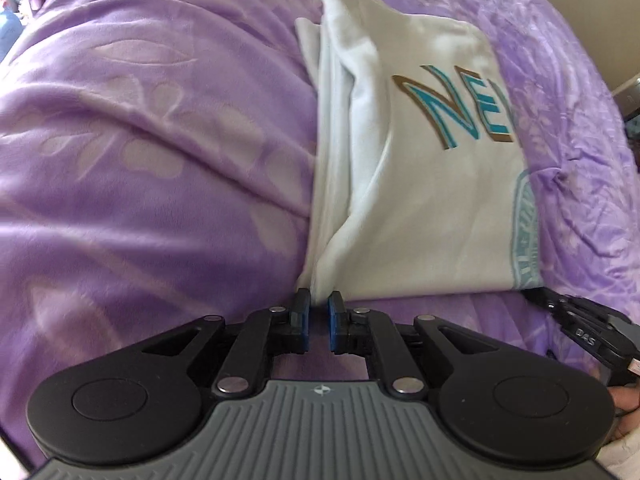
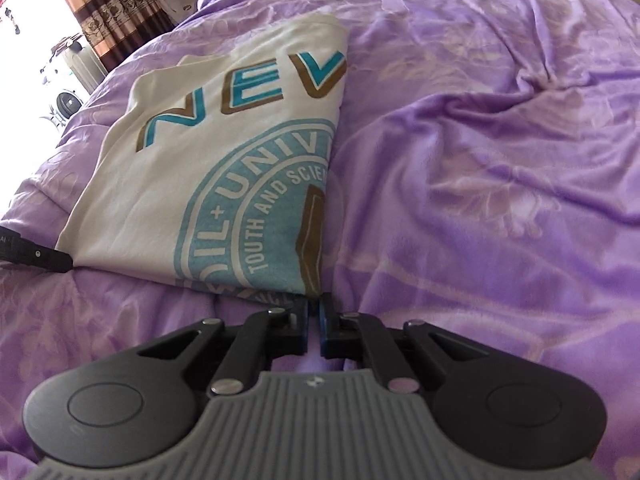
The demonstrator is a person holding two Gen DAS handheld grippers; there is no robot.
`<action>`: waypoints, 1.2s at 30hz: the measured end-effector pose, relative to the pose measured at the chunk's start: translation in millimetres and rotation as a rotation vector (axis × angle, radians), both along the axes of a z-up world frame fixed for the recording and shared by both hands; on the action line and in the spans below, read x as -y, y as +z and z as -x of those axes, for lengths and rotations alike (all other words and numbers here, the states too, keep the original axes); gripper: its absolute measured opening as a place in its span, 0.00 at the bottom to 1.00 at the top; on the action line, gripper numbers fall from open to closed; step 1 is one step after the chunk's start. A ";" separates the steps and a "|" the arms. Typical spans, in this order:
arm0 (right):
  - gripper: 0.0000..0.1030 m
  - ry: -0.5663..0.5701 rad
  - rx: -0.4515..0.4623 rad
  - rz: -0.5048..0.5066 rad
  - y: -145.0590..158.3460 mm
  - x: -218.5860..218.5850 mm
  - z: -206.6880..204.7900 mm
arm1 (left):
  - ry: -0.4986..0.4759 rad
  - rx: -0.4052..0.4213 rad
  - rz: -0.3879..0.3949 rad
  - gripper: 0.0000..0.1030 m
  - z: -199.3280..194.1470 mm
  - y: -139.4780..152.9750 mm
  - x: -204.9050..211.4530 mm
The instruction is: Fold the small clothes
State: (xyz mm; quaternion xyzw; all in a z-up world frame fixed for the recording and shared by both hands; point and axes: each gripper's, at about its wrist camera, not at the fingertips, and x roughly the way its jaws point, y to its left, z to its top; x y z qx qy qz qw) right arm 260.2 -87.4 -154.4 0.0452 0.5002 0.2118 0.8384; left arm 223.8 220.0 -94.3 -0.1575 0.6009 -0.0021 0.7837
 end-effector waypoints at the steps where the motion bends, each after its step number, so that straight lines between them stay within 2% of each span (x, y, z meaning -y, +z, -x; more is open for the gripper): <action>1: 0.00 0.005 0.007 0.005 2.5 -0.3 2.3 | -0.003 -0.008 -0.023 0.09 0.2 0.8 1.7; 3: 0.00 0.008 0.009 0.013 5.8 0.8 5.7 | -0.006 -0.028 -0.080 0.07 1.9 -0.5 3.4; 6: 0.00 -0.018 0.005 0.034 7.3 9.4 9.8 | 0.000 -0.026 -0.083 0.07 5.4 3.9 1.7; 11: 0.00 -0.048 0.062 -0.008 24.6 28.8 16.8 | -0.045 0.004 -0.137 0.10 15.6 31.6 9.8; 14: 0.00 -0.067 0.084 -0.044 34.5 33.7 11.8 | -0.083 0.070 -0.160 0.10 17.6 51.2 18.3; 16: 0.00 -0.063 0.101 -0.076 41.0 33.5 6.1 | -0.096 0.147 -0.165 0.10 13.8 65.2 22.8; 20: 0.00 -0.045 0.138 -0.115 52.0 23.5 -13.1 | -0.070 0.281 -0.132 0.10 -8.7 76.5 29.0; 26: 0.00 -0.021 0.159 -0.171 58.4 -0.5 -50.0 | -0.004 0.363 -0.028 0.10 -56.6 61.9 34.9; 30: 0.00 -0.026 0.142 -0.187 46.3 -14.2 -74.3 | 0.013 0.351 -0.061 0.07 -86.9 37.1 40.5; 33: 0.00 -0.022 0.112 -0.201 31.0 -17.7 -84.4 | 0.056 0.324 -0.083 0.01 -95.8 21.7 27.3; 36: 0.00 -0.026 0.084 -0.195 13.9 -16.7 -88.9 | 0.091 0.286 -0.068 0.00 -99.4 6.8 8.1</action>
